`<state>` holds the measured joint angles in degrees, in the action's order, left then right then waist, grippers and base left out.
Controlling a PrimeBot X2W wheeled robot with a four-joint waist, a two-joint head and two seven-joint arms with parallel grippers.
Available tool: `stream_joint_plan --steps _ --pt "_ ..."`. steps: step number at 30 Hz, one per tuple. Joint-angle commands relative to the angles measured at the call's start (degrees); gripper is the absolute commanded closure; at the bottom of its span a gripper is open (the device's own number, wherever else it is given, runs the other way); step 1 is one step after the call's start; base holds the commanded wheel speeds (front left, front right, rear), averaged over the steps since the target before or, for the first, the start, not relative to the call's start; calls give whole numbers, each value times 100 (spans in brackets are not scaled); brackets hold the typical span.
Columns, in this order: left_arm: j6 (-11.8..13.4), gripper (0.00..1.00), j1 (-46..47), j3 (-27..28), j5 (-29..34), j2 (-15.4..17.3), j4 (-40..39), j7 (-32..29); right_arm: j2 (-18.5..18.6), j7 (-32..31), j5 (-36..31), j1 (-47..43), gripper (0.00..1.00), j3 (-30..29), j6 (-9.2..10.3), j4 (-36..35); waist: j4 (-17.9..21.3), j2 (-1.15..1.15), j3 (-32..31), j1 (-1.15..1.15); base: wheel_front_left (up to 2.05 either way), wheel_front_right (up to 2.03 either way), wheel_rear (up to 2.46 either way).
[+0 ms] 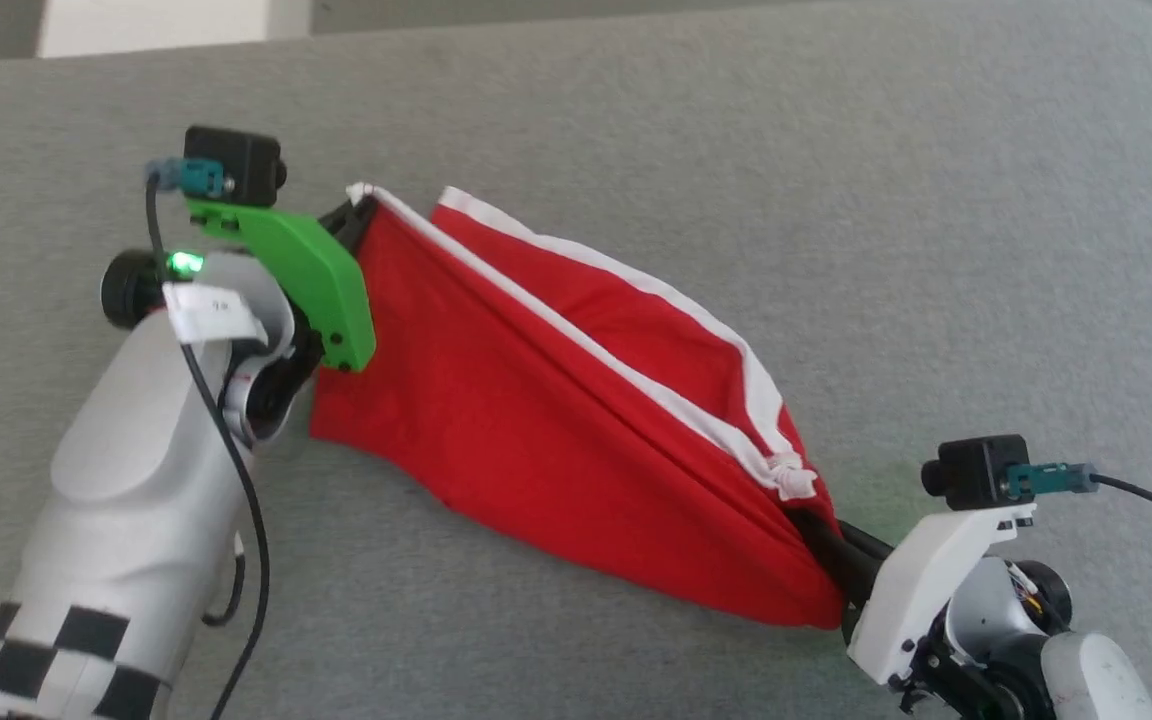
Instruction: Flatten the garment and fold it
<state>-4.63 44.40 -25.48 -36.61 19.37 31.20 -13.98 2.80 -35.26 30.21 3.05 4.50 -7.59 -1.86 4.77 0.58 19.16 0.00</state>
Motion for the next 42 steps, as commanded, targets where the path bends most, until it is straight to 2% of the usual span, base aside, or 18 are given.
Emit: stream_joint_plan --steps 1,10,15,16,17,18,23,27,33,37,42 --pt "-36 100 198 -30 76 -7 78 12 9 64 53 84 100 25 10 63 326 -58 305 0 0 0 0" --pt "-136 100 555 -310 178 -37 554 -162 9 296 159 233 100 285 10 251 621 -58 464 0 0 0 0" --pt "14 100 590 -313 193 -15 855 -249 9 399 244 255 100 403 10 306 666 -58 463 0 0 0 0" --pt "45 62 591 -292 174 -18 904 -243 9 430 274 253 47 423 10 305 661 -58 444 0 0 0 0" --pt "59 9 588 -275 154 -30 935 -220 9 449 297 245 0 437 10 302 647 -58 416 0 0 0 0" --pt "69 0 587 -254 131 -46 960 -178 9 457 343 226 0 465 10 288 627 -58 384 0 0 0 0" --pt "66 0 564 -144 20 -122 982 145 8 648 438 87 0 425 10 86 481 -58 160 0 0 0 0" --pt "8 0 499 -19 -71 -115 845 579 8 903 304 -153 0 148 10 -125 331 -58 -88 0 0 0 0" --pt "1 0 56 475 -256 140 156 1736 8 1068 -520 -590 0 -289 10 -520 106 -58 -461 0 0 0 0" --pt "123 0 -610 638 -95 443 -552 2446 8 954 -1008 -860 0 -392 10 -880 -57 -58 -658 0 0 0 0" --pt "506 0 -1750 856 274 736 -1606 2838 8 554 -1372 -1024 0 -354 10 -1137 -223 -58 -811 0 0 0 0"
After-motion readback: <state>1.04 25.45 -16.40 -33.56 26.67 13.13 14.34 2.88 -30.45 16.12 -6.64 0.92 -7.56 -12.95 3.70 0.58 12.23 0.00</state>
